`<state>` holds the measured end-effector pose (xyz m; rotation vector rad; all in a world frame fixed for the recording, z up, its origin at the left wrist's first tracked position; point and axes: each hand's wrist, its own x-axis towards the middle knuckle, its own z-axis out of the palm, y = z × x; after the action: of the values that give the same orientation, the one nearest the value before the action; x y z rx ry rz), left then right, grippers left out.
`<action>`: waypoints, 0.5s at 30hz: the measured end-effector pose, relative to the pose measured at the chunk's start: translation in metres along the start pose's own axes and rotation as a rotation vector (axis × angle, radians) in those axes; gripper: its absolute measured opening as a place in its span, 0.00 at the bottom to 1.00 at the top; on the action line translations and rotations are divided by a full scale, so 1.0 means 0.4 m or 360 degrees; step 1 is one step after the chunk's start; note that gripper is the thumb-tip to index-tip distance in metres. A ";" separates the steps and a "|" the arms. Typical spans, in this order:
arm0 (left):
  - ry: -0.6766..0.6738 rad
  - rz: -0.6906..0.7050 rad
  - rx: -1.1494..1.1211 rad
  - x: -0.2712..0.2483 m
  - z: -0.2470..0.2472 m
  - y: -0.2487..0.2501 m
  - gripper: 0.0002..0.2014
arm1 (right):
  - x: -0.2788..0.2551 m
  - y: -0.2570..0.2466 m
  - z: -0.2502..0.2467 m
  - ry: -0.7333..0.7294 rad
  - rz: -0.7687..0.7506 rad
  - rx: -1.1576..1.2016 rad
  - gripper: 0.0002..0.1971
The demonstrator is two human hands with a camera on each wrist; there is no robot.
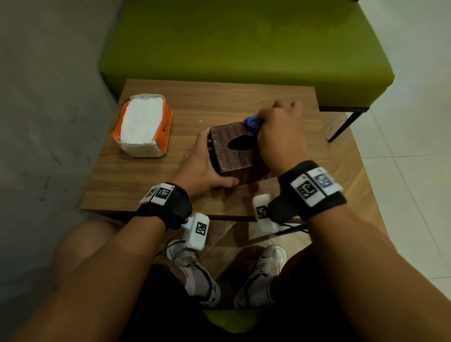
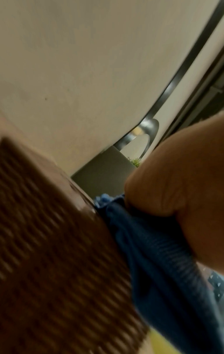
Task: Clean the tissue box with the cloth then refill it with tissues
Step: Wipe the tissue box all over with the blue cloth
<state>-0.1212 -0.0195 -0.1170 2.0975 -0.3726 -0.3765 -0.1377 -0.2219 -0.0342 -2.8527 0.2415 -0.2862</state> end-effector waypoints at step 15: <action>0.0047 0.0006 -0.0053 0.008 0.011 -0.016 0.67 | -0.031 -0.134 0.033 -0.0142 -0.0336 0.0082 0.10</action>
<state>-0.1194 -0.0207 -0.1252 2.0674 -0.3506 -0.3473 -0.1394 -0.1655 -0.0340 -2.8328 -0.0845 -0.2020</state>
